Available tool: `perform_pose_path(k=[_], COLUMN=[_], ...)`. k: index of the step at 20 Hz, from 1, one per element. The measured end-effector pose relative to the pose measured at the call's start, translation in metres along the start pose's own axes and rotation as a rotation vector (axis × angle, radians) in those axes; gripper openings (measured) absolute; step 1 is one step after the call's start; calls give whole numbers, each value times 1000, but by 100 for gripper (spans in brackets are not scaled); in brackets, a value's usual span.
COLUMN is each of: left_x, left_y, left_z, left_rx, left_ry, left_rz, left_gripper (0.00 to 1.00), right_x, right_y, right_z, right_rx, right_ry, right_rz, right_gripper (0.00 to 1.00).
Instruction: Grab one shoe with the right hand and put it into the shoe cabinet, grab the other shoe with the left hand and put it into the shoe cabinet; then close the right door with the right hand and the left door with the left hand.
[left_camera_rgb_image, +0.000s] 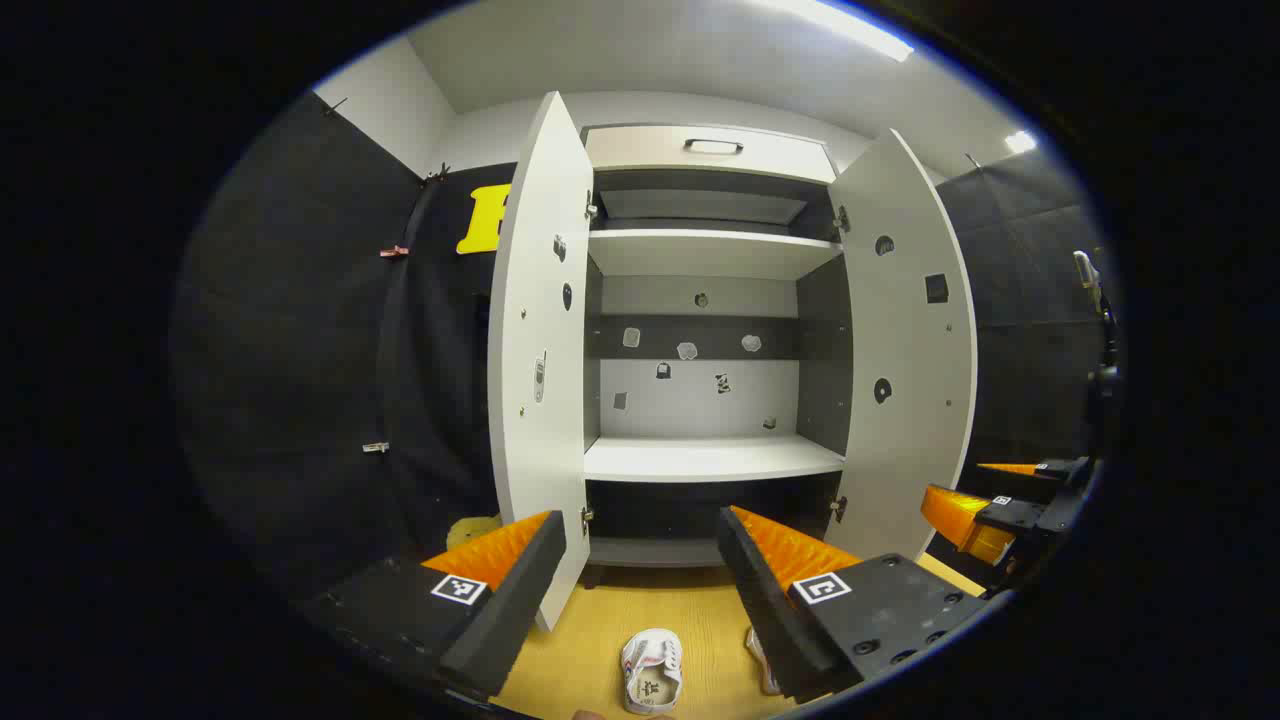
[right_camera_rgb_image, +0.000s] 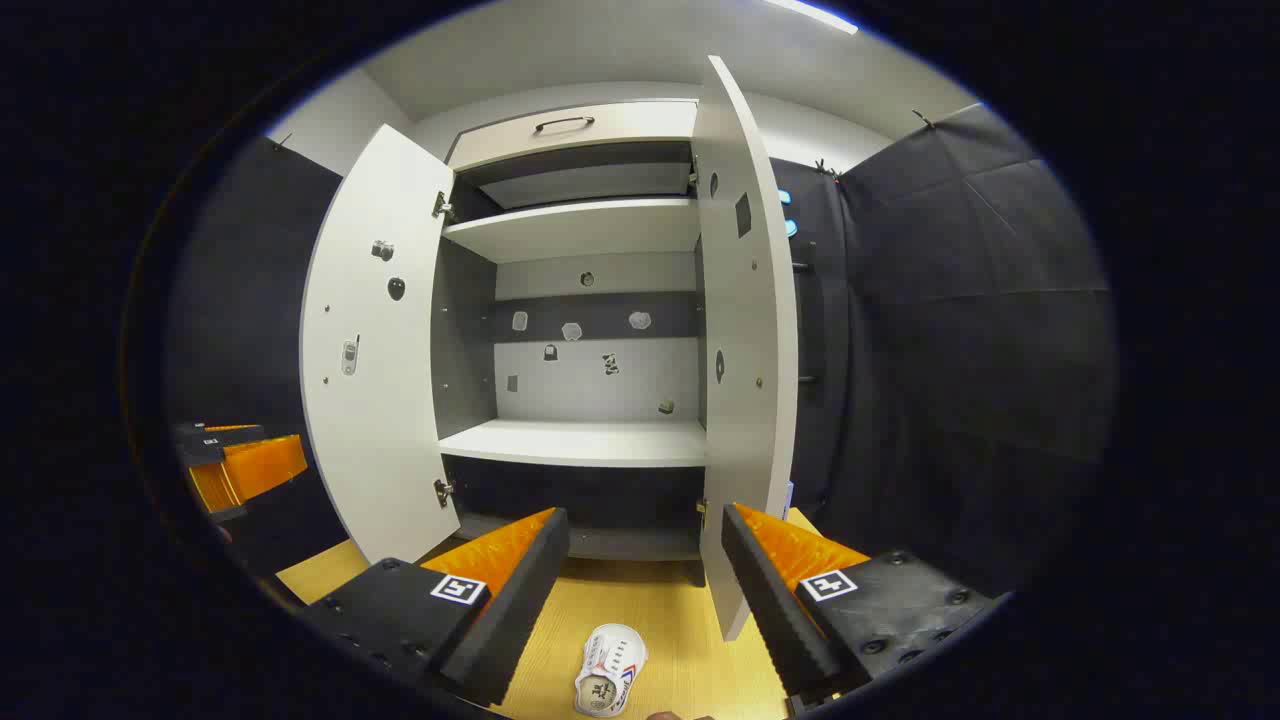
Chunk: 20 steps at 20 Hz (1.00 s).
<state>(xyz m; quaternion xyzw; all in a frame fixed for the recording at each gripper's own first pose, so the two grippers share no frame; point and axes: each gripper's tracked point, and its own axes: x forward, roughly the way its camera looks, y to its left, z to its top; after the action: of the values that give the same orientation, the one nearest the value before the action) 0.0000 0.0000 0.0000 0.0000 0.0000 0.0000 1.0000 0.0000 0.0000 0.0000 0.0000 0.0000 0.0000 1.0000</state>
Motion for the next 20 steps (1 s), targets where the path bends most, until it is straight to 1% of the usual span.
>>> perform_pose_path(k=[2, 5, 7, 10, 13, 16, 18, 20], left_x=[7, 17, 21, 26, 36, 45, 49, 52], left_y=[-2, -7, -9, -13, -21, -27, -24, -16], left_z=[-9, -18, -21, -21, -19, -15, -16, -20], left_rx=[7, -29, -34, 25, 65, 67, 64, 63], left_ry=[32, 72, 89, 85, 71, 52, 47, 51], left_rz=[27, 68, 86, 76, 35, -29, -59, -72], left_gripper=[95, 95, 95, 95, 95, 95, 95, 95], right_x=[6, 9, 11, 14, 21, 28, 30, 28], right_y=[-3, -10, -15, -19, -14, -4, 1, 7], right_z=[-11, -32, -41, -43, -41, -36, -34, -37], right_rx=[-4, 6, 13, 7, -17, -16, -21, -27], right_ry=[15, 63, 87, 91, 81, 84, 75, 91], right_rz=[18, 49, 56, 54, 43, 20, -1, -17], right_gripper=[98, 98, 98, 98, 98, 98, 98, 98])
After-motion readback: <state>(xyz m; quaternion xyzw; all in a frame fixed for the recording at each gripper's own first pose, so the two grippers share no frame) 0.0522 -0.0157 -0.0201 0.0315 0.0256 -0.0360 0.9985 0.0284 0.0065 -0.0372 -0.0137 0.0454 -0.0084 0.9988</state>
